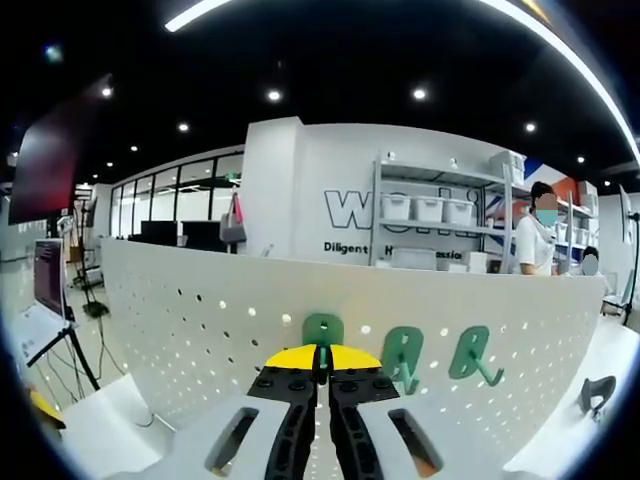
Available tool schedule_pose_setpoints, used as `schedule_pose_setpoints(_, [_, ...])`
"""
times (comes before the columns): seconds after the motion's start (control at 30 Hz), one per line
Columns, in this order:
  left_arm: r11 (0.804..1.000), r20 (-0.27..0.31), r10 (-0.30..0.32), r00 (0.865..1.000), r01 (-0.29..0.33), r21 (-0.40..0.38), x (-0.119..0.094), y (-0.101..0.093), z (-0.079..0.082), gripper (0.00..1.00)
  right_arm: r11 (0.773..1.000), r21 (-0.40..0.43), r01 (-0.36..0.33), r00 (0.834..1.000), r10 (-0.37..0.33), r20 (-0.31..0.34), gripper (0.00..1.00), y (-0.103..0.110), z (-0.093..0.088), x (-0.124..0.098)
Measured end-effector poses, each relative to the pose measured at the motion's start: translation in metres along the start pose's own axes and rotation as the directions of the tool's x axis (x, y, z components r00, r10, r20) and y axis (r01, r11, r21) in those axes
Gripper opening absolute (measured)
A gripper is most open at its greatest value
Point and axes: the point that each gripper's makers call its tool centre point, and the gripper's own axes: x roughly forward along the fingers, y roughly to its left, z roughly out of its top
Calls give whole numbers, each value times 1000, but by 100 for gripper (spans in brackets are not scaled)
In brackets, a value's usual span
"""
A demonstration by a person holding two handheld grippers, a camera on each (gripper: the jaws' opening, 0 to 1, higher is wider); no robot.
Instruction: Insert the hook assembly into the mounting plate slot until the hook locks in place.
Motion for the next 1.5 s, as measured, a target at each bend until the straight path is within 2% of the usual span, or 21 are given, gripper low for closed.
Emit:
schedule_pose_setpoints(0.5, [1000, 0, -2, 1000, 2, -3, 1, 0, -1, 90, 1000, -19, -5, 1000, 5, -6, 2, 0, -2, 3])
schedule_pose_setpoints(0.6, [1000, -1, -4, 1000, 4, -3, 1, 0, -1, 90, 998, -55, 9, 1000, -8, 15, 2, 1, 3, 0])
schedule_pose_setpoints(0.73, [1000, -2, -2, 1000, 2, -4, 0, 0, -1, 89, 1000, -17, 8, 1000, -7, 21, 2, -1, 6, 1])
schedule_pose_setpoints(0.97, [1000, -2, -3, 1000, 3, -5, 0, -1, -1, 88, 999, -31, 17, 1000, -16, 11, 2, 0, 2, 1])
schedule_pose_setpoints(1.17, [1000, -3, -2, 1000, 2, -4, 0, 0, -1, 88, 994, -107, 37, 999, -36, 6, 2, 2, 2, 1])
schedule_pose_setpoints(1.3, [1000, 0, -1, 1000, 1, -4, 0, 0, -1, 88, 994, -99, 45, 999, -43, 26, 2, 0, 7, -1])
schedule_pose_setpoints(1.5, [1000, -1, 3, 1000, -3, -5, -1, 1, -1, 87, 994, -106, 32, 999, -31, 7, 3, 2, 2, 3])
